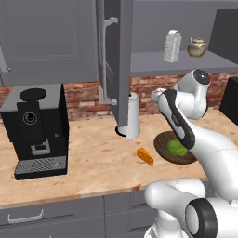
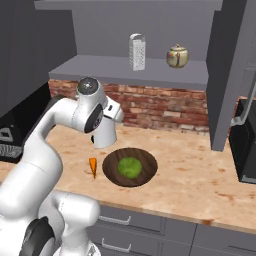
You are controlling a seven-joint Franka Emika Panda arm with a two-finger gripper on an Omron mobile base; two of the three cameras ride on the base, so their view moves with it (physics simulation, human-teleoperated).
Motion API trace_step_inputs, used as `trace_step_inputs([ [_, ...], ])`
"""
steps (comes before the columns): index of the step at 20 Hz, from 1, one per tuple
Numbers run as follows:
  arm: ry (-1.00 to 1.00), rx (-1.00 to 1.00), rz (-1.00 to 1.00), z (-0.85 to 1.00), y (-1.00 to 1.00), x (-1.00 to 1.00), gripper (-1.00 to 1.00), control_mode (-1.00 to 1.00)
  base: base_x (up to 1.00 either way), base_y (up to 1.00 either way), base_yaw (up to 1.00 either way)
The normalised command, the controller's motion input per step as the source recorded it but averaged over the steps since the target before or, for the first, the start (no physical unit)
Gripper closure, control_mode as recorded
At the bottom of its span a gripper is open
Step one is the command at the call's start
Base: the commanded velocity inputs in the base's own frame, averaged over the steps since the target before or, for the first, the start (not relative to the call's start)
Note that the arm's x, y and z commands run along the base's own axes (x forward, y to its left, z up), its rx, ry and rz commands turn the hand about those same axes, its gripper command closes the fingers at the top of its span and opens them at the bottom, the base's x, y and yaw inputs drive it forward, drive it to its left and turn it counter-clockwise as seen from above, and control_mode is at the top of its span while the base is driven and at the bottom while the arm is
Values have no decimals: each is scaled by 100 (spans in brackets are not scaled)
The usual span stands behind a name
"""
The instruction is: Pick the cheese from the fridge and the cheese grater from the cabinet and place them next to the salad bowl.
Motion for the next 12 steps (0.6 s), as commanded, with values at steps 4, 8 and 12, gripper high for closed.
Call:
trace_step_inputs([
  [4,0,4,-8,52,-16,0,-100,-100,0,0,0],
  [8,0,0,-14,53,-2,1,-100,-100,0,0,0],
  [12,-3,0,-10,47,-8,1,-100,-100,0,0,0],
])
